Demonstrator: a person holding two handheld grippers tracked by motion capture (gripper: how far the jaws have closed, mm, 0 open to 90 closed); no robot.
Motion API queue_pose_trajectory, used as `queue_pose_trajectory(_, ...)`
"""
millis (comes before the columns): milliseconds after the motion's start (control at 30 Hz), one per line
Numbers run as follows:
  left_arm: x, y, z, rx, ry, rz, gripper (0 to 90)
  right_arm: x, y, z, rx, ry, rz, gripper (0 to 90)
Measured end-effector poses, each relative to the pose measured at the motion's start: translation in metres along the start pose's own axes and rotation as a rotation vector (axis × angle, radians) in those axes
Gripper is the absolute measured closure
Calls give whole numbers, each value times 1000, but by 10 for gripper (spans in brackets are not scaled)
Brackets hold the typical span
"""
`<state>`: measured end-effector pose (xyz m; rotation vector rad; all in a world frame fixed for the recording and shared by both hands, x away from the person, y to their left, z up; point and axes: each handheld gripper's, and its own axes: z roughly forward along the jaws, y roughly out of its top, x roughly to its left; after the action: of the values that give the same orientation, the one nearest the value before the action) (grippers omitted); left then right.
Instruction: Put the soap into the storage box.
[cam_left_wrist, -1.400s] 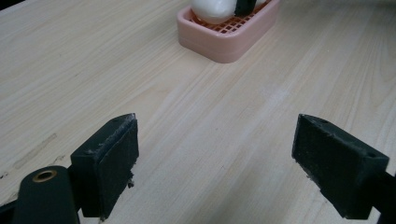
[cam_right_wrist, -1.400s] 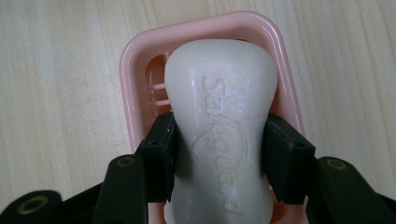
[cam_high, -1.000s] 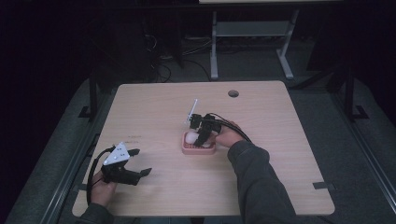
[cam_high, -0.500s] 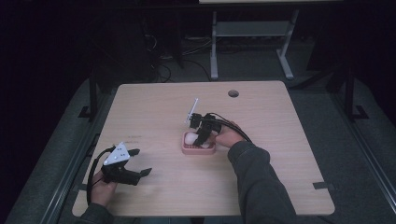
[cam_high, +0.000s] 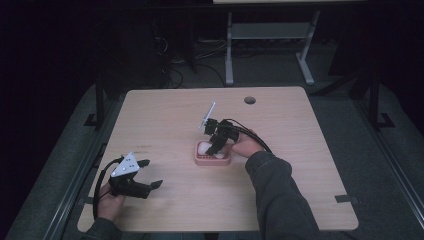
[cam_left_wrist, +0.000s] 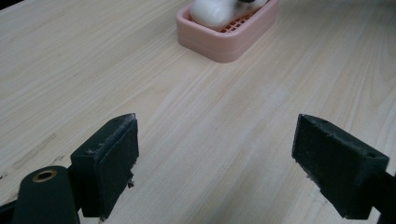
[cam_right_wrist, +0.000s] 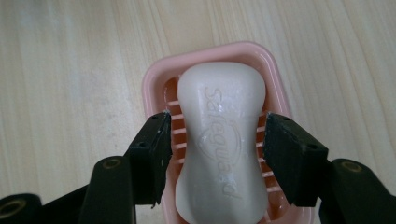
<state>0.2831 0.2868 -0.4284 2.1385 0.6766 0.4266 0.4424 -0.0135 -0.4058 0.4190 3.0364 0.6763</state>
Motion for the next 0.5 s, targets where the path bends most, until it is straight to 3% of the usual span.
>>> queue_pose_trajectory(500,0,0,0,2,0,1,141,1,-9,-6,-24,-1,29,392)
